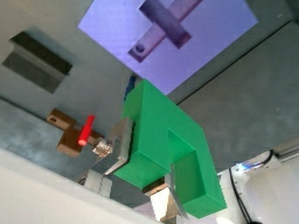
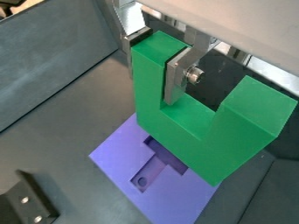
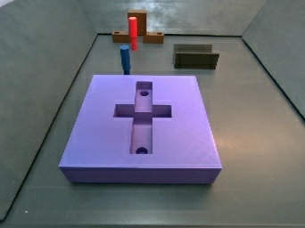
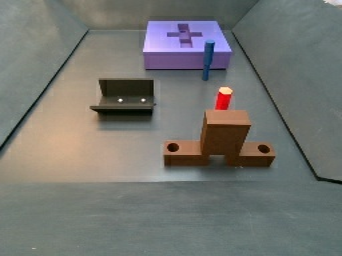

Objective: Pick up the green object. Move up. Place the green object on the fixture. Regrasp the green object. Move to above the board. Insert the green object.
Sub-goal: Insert the green object.

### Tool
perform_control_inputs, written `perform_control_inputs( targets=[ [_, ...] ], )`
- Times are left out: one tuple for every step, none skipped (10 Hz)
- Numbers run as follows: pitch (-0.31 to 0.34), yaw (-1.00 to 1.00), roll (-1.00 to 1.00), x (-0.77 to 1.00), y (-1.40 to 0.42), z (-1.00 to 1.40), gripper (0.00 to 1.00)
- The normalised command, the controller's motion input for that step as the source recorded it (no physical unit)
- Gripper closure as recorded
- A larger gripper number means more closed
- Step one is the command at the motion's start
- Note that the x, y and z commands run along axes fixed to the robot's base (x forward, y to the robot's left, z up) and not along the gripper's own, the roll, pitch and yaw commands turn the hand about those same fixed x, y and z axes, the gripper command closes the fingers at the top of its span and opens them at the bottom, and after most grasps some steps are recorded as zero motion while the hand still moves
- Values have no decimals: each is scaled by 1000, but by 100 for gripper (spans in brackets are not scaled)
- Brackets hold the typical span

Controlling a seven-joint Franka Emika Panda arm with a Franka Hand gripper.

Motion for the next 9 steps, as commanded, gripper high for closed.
perform_control_inputs(
  targets=[
    [0,0,0,74,0,-43,100],
    [0,0,0,83,-40,-103,100],
    [10,0,57,149,-243,-317,100],
    [-93,-129,0,486,-223,-617,100],
    [-124,-251,0,591,-97,-840,100],
    [-154,-243,0,617,-40,-863,100],
    [-140,-206,0,611,-9,-883,100],
    [-107,-14,0,317,0,-866,100],
    [-91,26,0,223,-20,-800,100]
  ],
)
